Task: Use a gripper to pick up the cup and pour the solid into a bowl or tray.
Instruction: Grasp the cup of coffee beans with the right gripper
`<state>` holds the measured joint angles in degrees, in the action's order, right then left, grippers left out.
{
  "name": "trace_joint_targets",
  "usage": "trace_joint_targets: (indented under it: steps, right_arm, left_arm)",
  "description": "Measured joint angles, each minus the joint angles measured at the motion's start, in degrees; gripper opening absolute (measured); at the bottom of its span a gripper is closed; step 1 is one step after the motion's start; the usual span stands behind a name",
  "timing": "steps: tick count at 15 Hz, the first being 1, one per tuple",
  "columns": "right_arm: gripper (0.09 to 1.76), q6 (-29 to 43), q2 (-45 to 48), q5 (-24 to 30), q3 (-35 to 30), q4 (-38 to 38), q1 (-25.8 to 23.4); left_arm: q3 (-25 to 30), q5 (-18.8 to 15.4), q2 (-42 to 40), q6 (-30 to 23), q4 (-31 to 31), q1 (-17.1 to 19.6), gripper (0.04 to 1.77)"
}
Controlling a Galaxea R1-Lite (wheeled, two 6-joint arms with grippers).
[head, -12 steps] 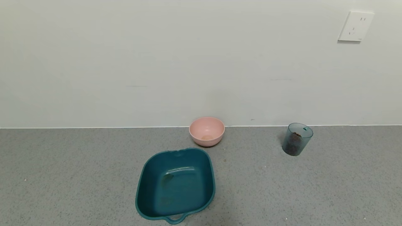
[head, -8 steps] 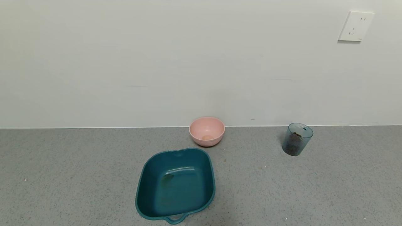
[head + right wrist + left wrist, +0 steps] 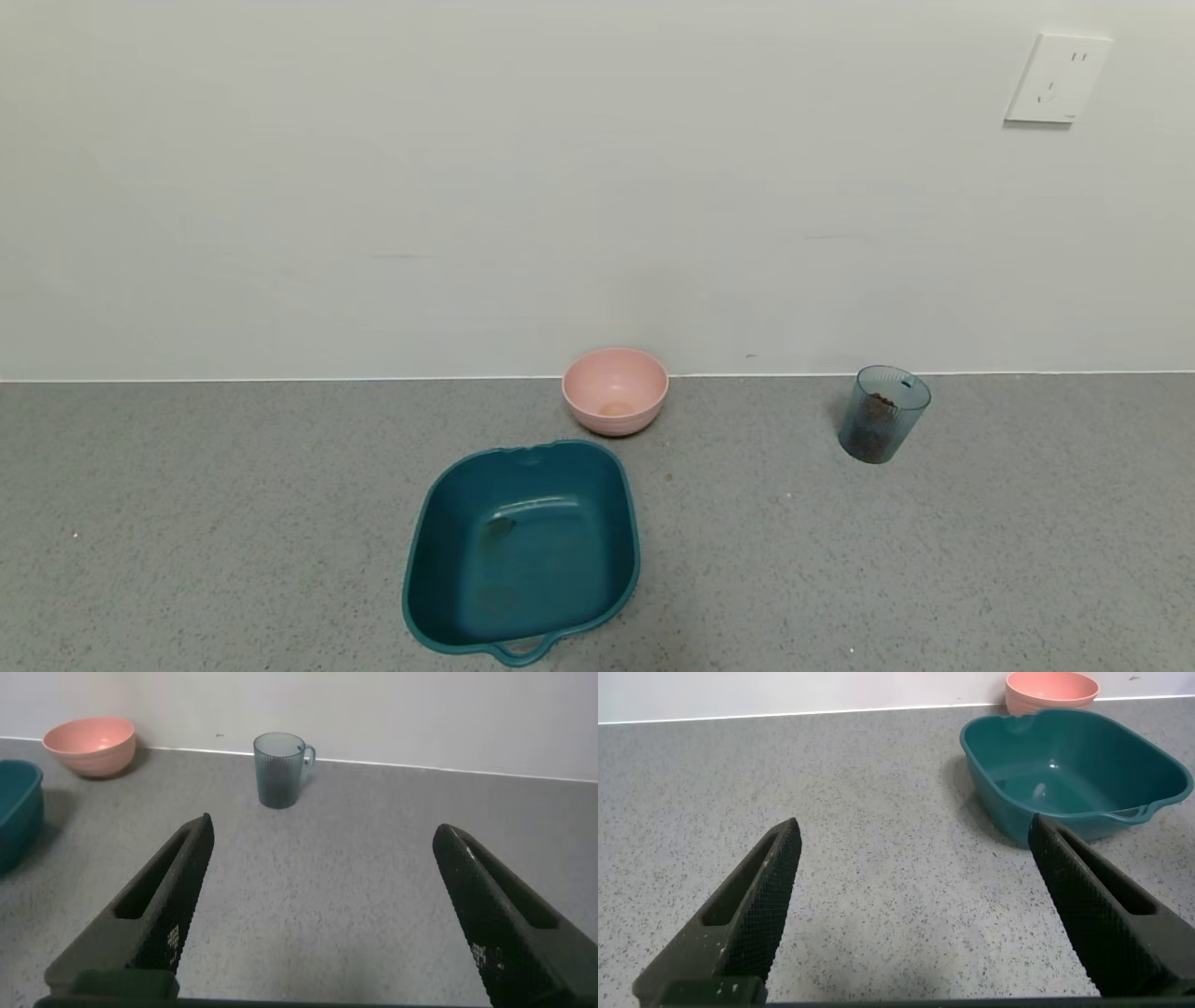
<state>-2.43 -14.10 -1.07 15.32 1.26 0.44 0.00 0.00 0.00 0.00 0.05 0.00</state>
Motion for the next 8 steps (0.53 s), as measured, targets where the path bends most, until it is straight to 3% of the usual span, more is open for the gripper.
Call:
trace_joint_targets:
  steps: [8]
  right_arm:
    - [1.71, -1.0, -36.0, 0.1, 11.9, 16.4, 2.0]
  left_arm:
    - [0.0, 0.0, 0.0, 0.0, 0.0, 0.0, 1.75]
